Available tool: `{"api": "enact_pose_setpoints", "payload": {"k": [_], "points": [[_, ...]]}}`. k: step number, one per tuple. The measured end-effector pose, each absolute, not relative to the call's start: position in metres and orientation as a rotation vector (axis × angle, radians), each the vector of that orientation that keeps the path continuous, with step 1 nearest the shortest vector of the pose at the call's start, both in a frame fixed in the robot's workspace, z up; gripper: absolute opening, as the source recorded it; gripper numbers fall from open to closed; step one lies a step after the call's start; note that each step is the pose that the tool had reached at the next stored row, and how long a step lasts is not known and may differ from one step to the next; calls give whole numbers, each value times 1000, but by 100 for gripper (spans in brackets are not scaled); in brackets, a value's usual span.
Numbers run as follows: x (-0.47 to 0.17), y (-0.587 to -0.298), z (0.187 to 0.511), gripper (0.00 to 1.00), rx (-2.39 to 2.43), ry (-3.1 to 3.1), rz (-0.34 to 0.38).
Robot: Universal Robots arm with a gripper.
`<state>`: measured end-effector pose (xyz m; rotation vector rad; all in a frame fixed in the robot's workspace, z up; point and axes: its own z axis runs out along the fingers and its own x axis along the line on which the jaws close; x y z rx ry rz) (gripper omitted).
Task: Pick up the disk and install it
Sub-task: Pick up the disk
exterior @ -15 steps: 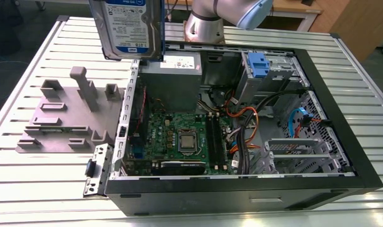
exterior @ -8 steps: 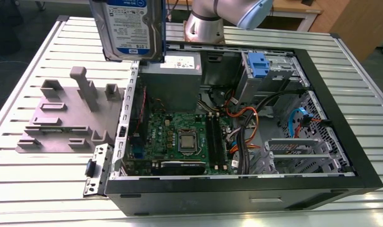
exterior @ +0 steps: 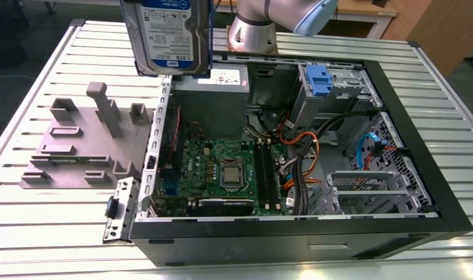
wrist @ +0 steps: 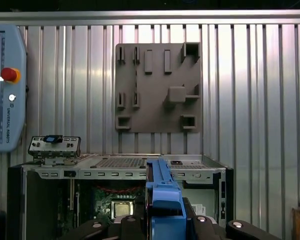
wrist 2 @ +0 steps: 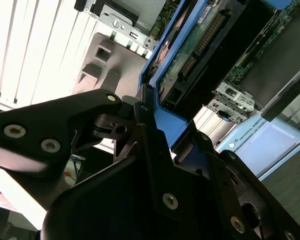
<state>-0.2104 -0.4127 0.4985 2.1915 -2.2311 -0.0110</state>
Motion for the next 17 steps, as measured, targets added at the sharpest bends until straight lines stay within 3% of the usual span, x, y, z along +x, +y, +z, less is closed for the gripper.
{"api": "enact_pose_setpoints", "payload": {"k": [17], "points": [[-210,-417,498,36,2192,-2231,-11]]}}
